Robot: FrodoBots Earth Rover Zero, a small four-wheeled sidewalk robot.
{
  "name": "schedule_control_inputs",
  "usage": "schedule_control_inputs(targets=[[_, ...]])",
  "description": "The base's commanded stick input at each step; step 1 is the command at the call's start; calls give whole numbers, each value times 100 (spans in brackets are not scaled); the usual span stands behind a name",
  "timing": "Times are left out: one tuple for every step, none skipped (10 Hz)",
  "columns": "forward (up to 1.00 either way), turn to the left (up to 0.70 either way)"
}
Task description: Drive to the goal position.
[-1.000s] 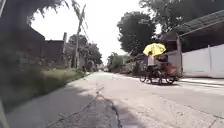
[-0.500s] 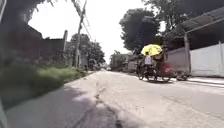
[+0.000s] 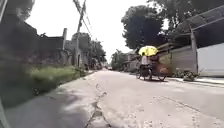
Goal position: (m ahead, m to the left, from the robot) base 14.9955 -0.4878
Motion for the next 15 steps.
schedule_control_inputs(targets=[[100, 0], [100, 0], [100, 0], [100, -11], [100, -27], [100, -30], [100, -29], [100, -29], [100, -11], [100, 0], [100, -4], [100, -17], [100, -25], [100, -8], [100, 0]])
